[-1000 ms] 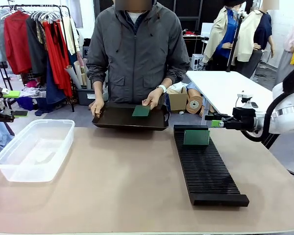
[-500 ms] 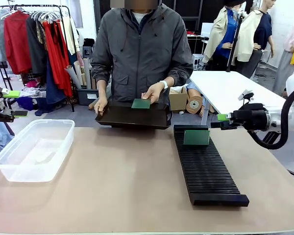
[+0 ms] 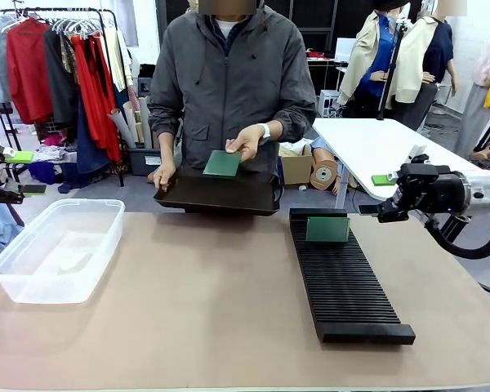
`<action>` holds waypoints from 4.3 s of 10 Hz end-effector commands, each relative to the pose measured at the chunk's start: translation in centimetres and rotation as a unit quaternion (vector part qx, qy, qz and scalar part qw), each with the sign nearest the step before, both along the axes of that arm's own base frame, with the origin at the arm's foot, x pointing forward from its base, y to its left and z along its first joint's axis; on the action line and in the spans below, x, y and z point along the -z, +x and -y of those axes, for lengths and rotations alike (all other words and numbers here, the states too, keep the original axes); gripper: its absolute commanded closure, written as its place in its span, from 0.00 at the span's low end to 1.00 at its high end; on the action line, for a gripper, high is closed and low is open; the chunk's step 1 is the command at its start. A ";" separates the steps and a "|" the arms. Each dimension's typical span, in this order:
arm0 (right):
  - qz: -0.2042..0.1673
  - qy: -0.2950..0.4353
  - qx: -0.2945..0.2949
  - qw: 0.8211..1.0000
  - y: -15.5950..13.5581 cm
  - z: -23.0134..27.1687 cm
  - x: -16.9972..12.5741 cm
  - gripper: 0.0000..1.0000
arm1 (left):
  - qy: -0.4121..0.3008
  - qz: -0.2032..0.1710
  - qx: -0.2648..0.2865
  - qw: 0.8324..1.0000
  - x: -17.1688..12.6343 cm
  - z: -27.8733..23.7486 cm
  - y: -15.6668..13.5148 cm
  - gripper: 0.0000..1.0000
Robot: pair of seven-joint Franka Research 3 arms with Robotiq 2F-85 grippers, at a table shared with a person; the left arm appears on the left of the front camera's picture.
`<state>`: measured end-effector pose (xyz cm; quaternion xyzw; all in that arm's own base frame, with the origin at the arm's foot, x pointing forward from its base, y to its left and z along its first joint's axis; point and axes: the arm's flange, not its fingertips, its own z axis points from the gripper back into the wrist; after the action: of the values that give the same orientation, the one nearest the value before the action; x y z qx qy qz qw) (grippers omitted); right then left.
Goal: Sort PCBs into racks and boxes based on the side picked up.
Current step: Pick up the Blank PCB handed by the Human.
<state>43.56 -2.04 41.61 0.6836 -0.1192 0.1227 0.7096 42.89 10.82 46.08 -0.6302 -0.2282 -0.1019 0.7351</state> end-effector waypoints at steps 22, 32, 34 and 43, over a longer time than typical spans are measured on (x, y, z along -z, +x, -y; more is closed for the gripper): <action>-0.063 -0.021 0.049 0.997 -0.7 0.8 -2.1 0.00 | -0.038 0.038 0.032 0.998 2.8 8.1 6.4 0.00; -0.063 -0.021 0.049 0.997 -0.7 0.8 -2.1 0.00 | -0.044 0.001 0.134 0.990 6.9 20.3 16.6 0.00; -0.063 -0.021 0.049 0.997 -0.7 0.8 -2.1 0.00 | -0.046 -0.009 0.131 0.990 7.6 22.1 17.2 0.00; -0.063 -0.021 0.049 0.997 -0.7 0.8 -2.1 0.00 | -0.051 -0.010 0.156 0.986 10.0 28.7 18.6 0.00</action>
<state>42.90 -2.84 43.53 0.6660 -0.1047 0.0451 0.7372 60.90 -17.18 35.94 -0.6855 -0.1225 -0.2027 0.6885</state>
